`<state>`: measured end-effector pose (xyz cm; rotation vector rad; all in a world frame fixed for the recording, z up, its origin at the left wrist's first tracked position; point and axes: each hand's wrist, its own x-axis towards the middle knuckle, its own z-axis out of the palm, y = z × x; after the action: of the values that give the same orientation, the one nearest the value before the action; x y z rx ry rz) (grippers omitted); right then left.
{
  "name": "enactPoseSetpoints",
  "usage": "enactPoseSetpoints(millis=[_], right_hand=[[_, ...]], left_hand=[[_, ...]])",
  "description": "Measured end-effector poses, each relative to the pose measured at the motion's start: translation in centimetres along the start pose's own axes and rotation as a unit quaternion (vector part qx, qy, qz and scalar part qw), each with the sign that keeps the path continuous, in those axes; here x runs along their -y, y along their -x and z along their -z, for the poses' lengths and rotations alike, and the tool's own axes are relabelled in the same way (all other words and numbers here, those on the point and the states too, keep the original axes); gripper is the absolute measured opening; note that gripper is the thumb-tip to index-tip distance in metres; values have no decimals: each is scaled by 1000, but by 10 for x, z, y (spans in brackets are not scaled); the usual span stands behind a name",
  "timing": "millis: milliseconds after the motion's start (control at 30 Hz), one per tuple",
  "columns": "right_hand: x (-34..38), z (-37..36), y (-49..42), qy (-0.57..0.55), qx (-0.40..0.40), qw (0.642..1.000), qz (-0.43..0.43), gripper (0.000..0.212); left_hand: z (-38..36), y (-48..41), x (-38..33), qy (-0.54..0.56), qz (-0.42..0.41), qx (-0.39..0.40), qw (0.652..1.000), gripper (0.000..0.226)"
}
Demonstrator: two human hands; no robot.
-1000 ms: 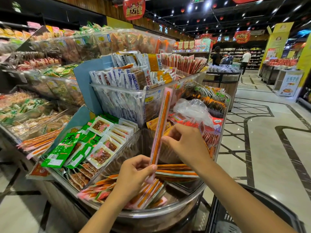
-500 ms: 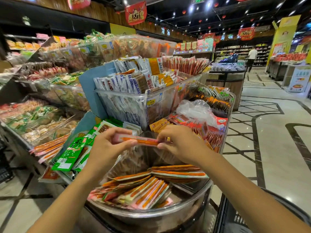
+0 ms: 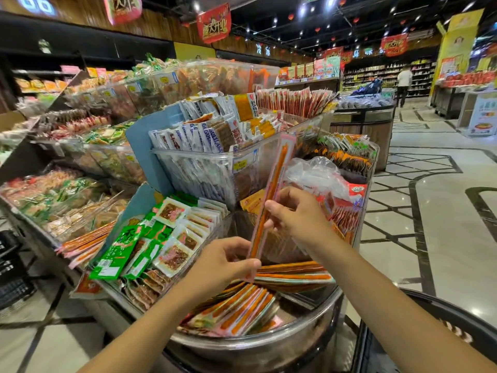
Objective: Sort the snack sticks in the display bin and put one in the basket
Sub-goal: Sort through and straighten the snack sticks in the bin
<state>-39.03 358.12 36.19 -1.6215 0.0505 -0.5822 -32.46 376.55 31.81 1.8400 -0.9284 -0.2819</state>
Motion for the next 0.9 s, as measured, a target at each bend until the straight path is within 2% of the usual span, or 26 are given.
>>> enactPoseSetpoints(millis=[100,167,367,600,733,900], right_hand=[[-5,3,2,-26,-8,1000,-7,5],[-4,7,4,-25,-25,999,-8,9],[8,28,-2,12,-119,991,66,11],[0,29,-1,47,-119,991,48,22],[-9,37,-1,81,-132,987,44,26],[-11,48,3,1,-122,992,-15,22]], left_hand=[[-5,-3,1,-37,-6,0,999,4],[-2,-4,4,-82,-20,-2,996,4],[14,3,20,-161,-7,29,987,12],[26,10,32,-251,4,-19,968,11],[25,10,28,-292,-2,-47,955,18],[19,3,30,-338,-10,-72,938,17]])
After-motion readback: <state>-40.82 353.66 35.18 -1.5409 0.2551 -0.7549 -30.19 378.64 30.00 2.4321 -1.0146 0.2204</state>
